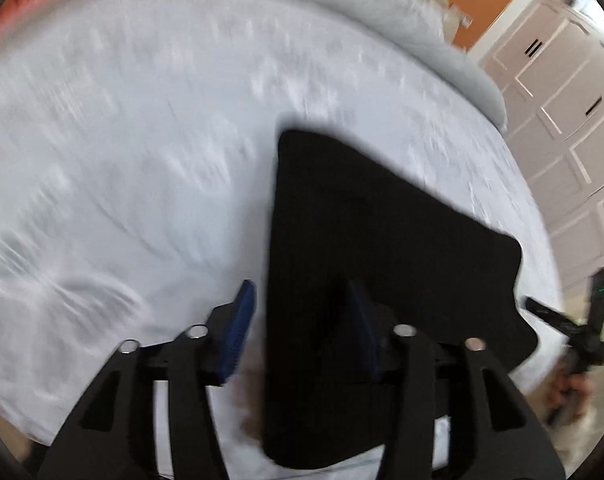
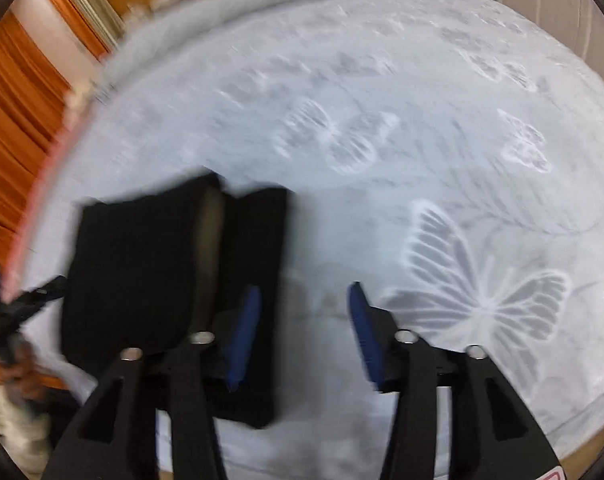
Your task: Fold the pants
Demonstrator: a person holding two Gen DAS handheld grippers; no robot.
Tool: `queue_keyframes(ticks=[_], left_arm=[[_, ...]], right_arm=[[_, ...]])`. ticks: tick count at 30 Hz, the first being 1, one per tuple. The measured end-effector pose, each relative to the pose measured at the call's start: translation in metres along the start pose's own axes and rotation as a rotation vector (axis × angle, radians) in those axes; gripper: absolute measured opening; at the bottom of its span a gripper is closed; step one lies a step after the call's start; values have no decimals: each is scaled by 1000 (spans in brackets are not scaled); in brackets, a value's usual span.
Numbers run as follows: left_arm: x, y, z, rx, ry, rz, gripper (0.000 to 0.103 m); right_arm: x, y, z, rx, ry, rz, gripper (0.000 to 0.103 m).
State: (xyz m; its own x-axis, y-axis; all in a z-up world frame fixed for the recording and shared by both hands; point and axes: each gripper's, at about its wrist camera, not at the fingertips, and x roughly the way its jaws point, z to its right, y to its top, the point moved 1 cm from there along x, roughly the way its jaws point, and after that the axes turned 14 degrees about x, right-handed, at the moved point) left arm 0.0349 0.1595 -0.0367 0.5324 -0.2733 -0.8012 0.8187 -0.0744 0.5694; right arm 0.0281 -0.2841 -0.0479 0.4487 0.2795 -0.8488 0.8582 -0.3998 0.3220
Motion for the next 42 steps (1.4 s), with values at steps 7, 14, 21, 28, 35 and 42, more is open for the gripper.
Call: queue_keyframes(ticks=[7,14,21,28,35,42], left_arm=[[-27,17,28,74,93,141,96],[1,22,54,136,102,79,96],[13,17,69,246,182,54,96],[13,-6,40,198,134,-18,97],[51,-25,15,16,-76,-175,98],[19,-21,12,56,-116,-113,47]], right_arm=[[17,11,-45,-71,51,26,70],[11,12,-95,-173,129,50,6],[35,19,-38,-92,-102,24,30],[-10,-28,16,-58,-19,-56,55],[25,-41,18,8,112,-186,21],[-30,-44,6,-23,155,-74,15]])
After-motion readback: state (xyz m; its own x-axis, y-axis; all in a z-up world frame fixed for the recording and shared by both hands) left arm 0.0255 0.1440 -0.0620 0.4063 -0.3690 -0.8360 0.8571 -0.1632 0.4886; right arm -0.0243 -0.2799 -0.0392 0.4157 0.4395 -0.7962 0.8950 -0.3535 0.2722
